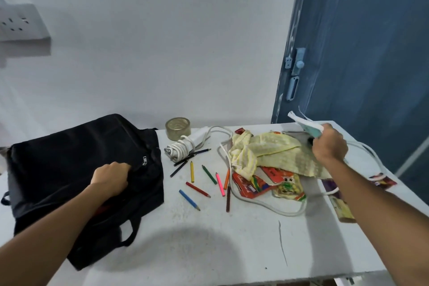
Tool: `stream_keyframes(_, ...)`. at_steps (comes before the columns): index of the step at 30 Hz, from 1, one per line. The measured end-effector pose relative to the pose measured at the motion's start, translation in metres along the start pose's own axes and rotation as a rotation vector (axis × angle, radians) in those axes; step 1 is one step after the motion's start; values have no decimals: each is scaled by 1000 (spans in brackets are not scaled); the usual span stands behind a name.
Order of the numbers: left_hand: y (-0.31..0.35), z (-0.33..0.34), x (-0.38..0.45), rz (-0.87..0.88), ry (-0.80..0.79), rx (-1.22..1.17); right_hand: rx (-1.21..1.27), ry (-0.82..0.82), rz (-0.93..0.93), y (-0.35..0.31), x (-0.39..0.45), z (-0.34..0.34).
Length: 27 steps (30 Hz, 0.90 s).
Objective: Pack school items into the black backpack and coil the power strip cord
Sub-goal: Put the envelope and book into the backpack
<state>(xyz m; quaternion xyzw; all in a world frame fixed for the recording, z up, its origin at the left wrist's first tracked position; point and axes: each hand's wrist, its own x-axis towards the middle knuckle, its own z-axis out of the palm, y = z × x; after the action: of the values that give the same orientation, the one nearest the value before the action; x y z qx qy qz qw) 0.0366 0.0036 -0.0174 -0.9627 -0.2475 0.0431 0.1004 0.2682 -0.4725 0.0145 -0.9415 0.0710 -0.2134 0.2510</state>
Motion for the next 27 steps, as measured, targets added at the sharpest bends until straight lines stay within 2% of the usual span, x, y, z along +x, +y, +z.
stream_keyframes(6, -2, -5, 2, 16, -35, -38, 348, 233, 71, -52, 11, -39)
stream_keyframes(8, -4, -8, 3, 26, -60, -70, 501, 232, 18, -78, 8, -46)
stream_keyframes(11, -12, -13, 5, 41, -100, -162, 846, 107, -8, -120, 0, -54)
stream_keyframes(14, -26, -18, 10, 107, -122, -342, 1259, -215, 93, -165, -24, -56)
stream_keyframes(18, -46, -40, 8, 190, -13, -629, 1507, -803, 173, -211, -68, -40)
stream_keyframes(22, -75, -80, 0, 139, 170, -861, 1437, -1317, 166, -241, -113, -12)
stream_keyframes(24, -95, -101, -2, 121, 270, -939, 1382, -1430, 172, -257, -137, 2)
stream_keyframes(27, -121, -129, -3, 71, 441, -958, 1279, -1540, 289, -279, -171, 20)
